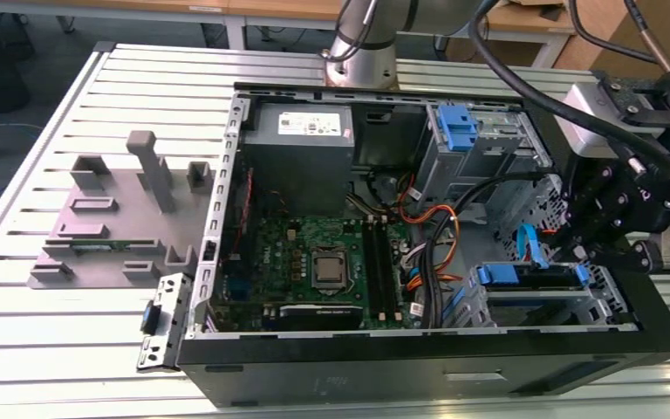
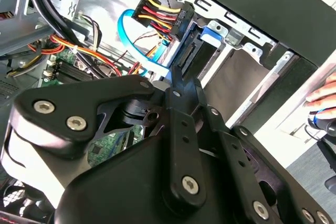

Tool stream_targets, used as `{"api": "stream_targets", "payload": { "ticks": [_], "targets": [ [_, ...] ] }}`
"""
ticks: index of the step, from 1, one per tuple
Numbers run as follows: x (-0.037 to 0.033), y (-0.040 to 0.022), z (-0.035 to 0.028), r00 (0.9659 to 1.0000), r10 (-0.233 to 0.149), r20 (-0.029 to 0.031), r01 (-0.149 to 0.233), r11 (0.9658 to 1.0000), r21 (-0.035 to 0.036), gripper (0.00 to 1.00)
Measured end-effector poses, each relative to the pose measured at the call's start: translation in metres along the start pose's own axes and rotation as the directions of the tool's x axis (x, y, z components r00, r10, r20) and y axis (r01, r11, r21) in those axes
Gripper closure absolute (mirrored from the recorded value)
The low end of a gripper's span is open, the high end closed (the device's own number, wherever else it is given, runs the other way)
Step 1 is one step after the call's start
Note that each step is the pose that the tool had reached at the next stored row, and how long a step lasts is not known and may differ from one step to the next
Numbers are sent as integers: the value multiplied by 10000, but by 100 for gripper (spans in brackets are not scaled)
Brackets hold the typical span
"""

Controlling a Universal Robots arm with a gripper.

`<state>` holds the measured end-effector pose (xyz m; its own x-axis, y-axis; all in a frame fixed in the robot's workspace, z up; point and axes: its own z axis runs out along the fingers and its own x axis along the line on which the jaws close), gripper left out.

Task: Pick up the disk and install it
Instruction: 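Insert the second disk wire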

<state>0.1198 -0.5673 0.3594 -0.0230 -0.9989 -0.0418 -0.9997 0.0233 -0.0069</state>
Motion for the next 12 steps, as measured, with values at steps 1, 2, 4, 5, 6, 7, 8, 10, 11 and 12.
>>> {"api": "stream_targets", "payload": {
  "ticks": [1,2,4,5,6,7,8,10,11,12],
  "targets": [
    [0,0,-8,10000,0,1,0,10000,0,76],
    [0,0,-17,10000,0,2,0,10000,0,76],
    [-1,0,-21,10000,0,4,0,10000,0,76],
    [-1,-1,-21,10000,-1,4,1,10000,0,76],
    [-1,-6,-22,10000,-2,3,2,10000,-1,76],
    [-1,-14,-24,10000,-2,0,2,10000,0,76],
    [-1,-25,-23,10000,0,5,0,10000,0,76],
    [-2,-53,-21,10000,-1,12,1,10000,-1,76],
    [-2,-69,-21,10000,-1,13,1,10000,0,76],
    [-3,-84,-20,10000,0,14,0,10000,-1,76]
  ]
}}
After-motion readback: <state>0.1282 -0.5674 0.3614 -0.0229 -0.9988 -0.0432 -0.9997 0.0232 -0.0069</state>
